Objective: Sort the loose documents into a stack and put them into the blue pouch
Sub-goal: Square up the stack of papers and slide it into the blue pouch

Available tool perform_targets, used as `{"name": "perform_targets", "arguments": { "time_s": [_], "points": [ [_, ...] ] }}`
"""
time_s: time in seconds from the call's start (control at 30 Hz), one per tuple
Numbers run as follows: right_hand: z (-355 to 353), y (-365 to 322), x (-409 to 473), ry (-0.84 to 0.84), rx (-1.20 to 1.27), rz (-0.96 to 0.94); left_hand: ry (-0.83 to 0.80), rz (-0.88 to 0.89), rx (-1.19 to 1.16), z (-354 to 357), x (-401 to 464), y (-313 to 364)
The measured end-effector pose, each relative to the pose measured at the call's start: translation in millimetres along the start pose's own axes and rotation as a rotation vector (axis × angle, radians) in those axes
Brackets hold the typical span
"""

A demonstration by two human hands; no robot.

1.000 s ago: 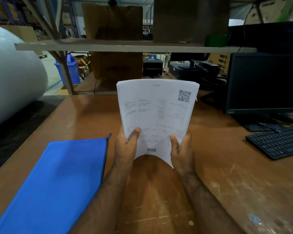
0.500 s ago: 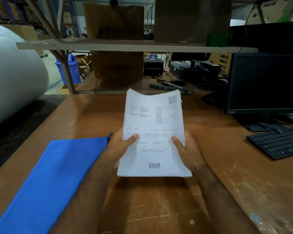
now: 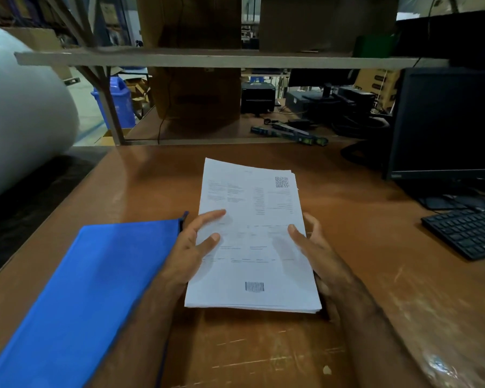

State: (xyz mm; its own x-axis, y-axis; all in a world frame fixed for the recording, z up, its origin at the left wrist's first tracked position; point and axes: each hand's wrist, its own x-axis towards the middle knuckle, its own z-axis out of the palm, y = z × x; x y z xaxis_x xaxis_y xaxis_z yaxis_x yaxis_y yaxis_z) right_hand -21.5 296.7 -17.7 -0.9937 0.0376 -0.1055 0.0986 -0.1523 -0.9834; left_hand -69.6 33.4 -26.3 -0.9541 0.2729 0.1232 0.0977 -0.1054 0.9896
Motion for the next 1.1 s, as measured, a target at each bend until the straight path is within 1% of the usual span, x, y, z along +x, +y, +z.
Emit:
{"name": "perform_targets", "arguments": {
  "time_s": [0.1,0.2,0.27,0.33,0.4,0.47,0.57,0.6,0.67,0.73,0.8,0.87,0.93,1.1],
  "points": [
    [-3,-4,9,-0.070,0.061,-0.057,0.003,-0.031,0.001,2,1,-1],
    [1,-3,8,-0.111,-0.146,-0.072,0.023,-0.095,0.041,7,0,1],
    [0,3,3,-0.114,-0.200,-0.065,0.026,-0.145,0.052,10,-1,2],
    [-2,6,-2,-0.109,-0.206,-0.096,0.022,-0.229,0.025,11,-4,6],
    [-1,6,-3,-0.091,-0.143,-0.162,0.016,-0.266,-0.065,12,-6,11],
    [2,6,-3,-0.072,-0.058,-0.208,0.039,-0.197,-0.063,16,-7,16],
    [8,7,-3,-0.049,-0.038,-0.240,0.046,0.030,0.166,29,-7,20],
    [9,9,-2,-0.039,-0.058,-0.248,0.040,0.072,0.229,33,-7,18],
    [9,11,-1,-0.019,-0.097,-0.253,0.069,0.080,0.273,35,-5,14],
    [6,12,-1,-0.021,-0.139,-0.263,0.094,0.014,0.229,35,-4,16],
    [2,12,-1,-0.040,-0.181,-0.265,0.072,-0.157,0.074,30,-1,21],
    [-1,11,-1,-0.060,-0.189,-0.263,0.023,-0.286,0.003,23,2,29],
    [-2,8,-2,-0.066,-0.162,-0.269,0.013,-0.296,-0.010,18,5,34],
    [2,5,-5,-0.079,0.001,-0.238,0.090,-0.225,0.002,22,0,25]
  ]
}}
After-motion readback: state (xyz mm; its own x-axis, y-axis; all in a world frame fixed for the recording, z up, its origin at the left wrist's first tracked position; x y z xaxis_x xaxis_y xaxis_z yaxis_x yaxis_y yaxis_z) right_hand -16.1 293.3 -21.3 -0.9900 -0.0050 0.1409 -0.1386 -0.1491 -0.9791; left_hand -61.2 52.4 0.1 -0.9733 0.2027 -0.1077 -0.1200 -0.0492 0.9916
